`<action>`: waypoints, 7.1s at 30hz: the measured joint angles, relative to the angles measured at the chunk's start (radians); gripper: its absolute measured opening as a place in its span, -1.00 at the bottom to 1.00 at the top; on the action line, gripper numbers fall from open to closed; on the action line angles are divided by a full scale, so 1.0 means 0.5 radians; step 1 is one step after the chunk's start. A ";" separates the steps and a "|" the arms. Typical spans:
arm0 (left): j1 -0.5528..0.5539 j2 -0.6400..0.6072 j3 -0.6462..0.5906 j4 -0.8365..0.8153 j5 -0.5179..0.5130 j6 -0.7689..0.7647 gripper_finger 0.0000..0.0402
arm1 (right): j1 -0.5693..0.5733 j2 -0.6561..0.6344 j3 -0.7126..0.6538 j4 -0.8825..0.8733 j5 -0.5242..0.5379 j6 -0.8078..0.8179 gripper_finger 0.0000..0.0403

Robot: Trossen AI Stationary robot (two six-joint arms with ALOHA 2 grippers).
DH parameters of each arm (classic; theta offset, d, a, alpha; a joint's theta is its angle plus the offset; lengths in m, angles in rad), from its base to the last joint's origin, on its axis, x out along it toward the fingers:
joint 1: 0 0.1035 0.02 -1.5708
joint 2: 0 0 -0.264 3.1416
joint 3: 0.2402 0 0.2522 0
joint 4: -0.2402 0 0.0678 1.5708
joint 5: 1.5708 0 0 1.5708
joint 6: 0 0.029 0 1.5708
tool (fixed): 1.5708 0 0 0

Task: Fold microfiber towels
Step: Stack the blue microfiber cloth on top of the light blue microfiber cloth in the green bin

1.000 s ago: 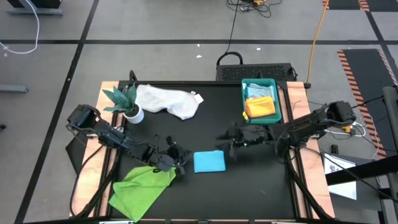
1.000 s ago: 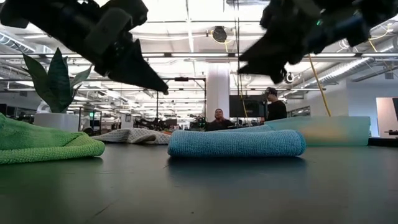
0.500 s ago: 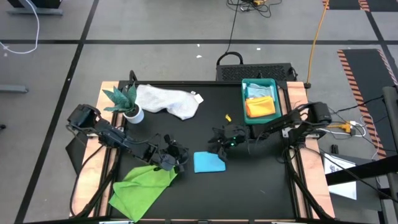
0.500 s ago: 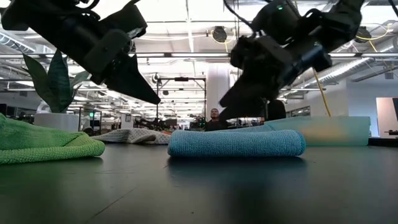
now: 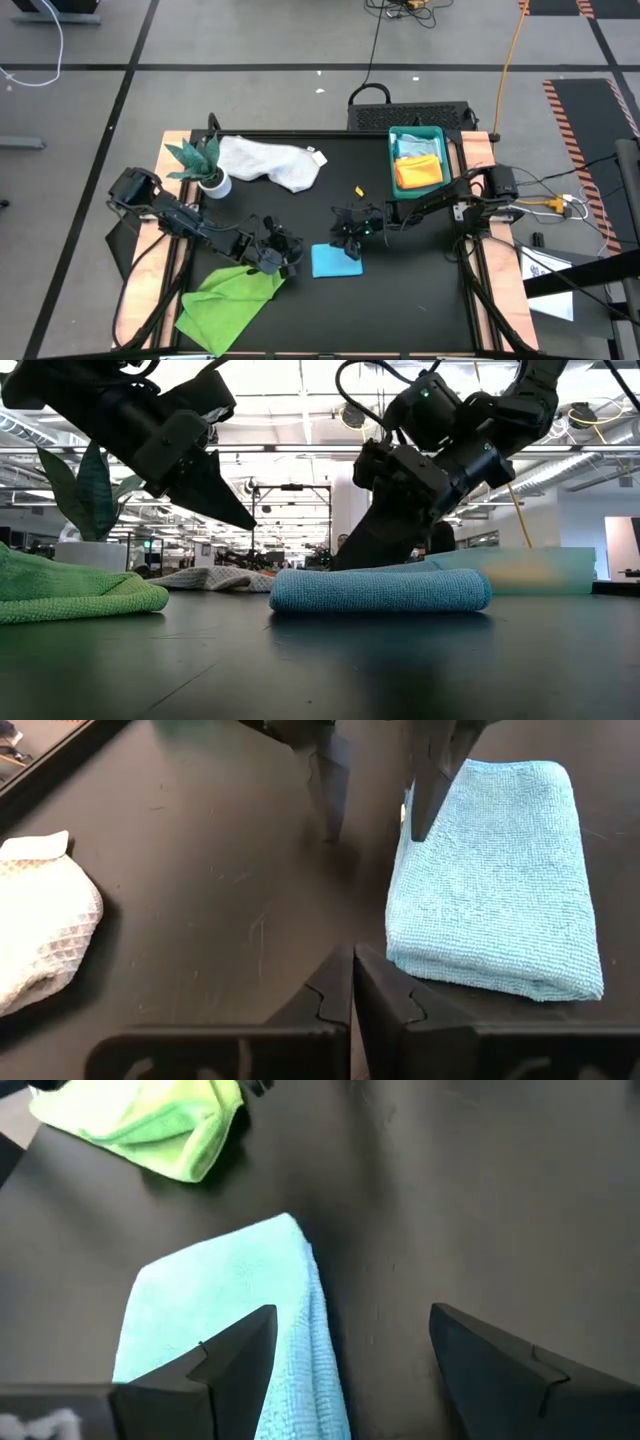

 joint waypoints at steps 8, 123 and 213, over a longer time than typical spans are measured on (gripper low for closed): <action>0.000 0.000 0.000 0.001 0.000 -0.001 -0.95 | 0.032 0.040 0.000 -0.006 -0.099 0.031 0.26; 0.232 0.002 0.001 0.071 0.021 0.177 -0.87 | -1.845 -0.809 -0.131 -1.196 0.812 -2.418 -0.87; 0.018 0.002 0.001 0.184 0.176 0.060 -0.87 | -1.870 -0.856 -0.328 -1.115 1.197 -0.121 -1.00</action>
